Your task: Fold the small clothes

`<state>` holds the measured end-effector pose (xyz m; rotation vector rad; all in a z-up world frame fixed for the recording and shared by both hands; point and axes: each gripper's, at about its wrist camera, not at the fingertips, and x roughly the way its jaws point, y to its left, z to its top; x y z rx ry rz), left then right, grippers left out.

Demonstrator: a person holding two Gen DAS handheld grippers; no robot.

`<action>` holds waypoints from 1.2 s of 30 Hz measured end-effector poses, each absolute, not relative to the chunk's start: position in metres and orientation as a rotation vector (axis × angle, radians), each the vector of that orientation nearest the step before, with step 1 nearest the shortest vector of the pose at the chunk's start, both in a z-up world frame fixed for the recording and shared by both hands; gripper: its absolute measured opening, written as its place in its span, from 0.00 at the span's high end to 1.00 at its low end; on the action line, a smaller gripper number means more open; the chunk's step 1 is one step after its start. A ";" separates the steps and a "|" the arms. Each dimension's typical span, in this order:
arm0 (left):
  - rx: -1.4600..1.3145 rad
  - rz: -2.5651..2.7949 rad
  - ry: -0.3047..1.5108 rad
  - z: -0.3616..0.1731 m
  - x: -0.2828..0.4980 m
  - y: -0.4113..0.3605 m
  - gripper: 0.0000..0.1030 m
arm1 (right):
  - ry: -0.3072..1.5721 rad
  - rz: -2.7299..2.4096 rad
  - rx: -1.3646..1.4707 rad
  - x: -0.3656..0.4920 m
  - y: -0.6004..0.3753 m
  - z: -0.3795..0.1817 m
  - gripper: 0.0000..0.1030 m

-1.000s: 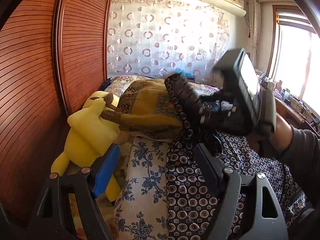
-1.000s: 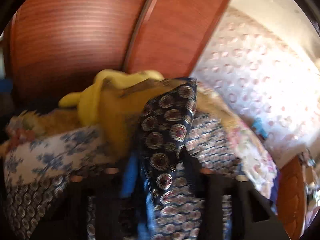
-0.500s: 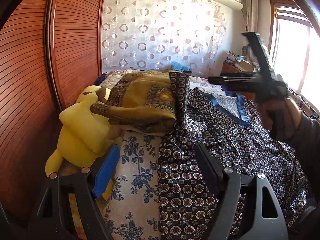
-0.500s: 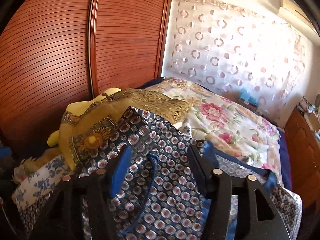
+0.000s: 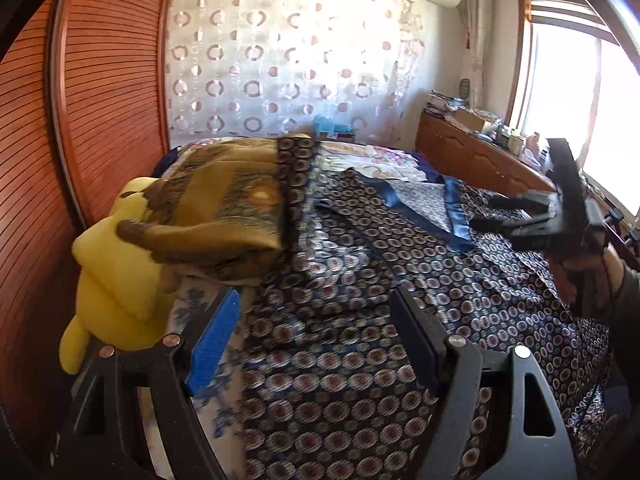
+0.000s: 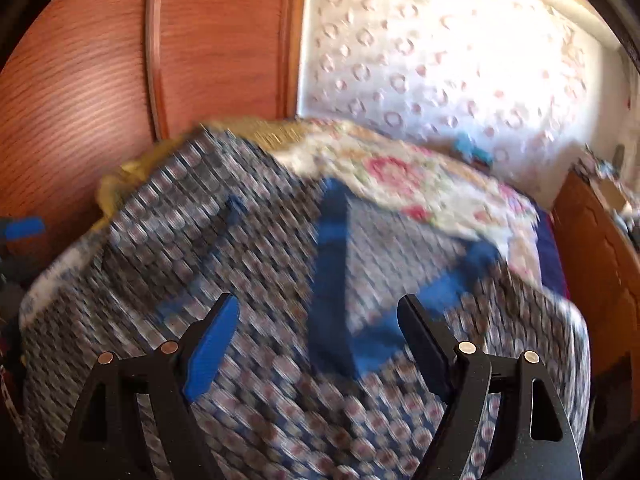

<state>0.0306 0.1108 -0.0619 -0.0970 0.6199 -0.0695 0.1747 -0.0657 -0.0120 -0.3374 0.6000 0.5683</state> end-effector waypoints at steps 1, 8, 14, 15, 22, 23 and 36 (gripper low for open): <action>-0.092 -0.078 0.626 -0.063 0.036 0.106 0.24 | 0.622 0.559 -0.332 0.178 -0.069 -0.018 0.20; -0.043 -0.146 0.693 -0.073 0.071 0.071 0.24 | 0.758 0.512 -0.332 0.202 -0.078 -0.051 0.20; 0.018 -0.175 0.724 -0.075 0.094 0.048 0.24 | 0.775 0.529 -0.305 0.207 -0.082 -0.057 0.18; 0.024 -0.178 0.730 -0.075 0.098 0.045 0.24 | 0.775 0.529 -0.309 0.207 -0.082 -0.056 0.17; 0.076 -0.241 0.772 -0.075 0.136 0.015 0.24 | 0.741 0.530 -0.286 0.211 -0.109 -0.049 0.17; 0.079 -0.253 0.774 -0.075 0.141 0.009 0.24 | 0.731 0.523 -0.266 0.210 -0.123 -0.044 0.17; 0.166 -0.441 0.835 -0.085 0.222 -0.078 0.24 | 0.747 0.212 -0.103 0.237 -0.320 -0.041 0.28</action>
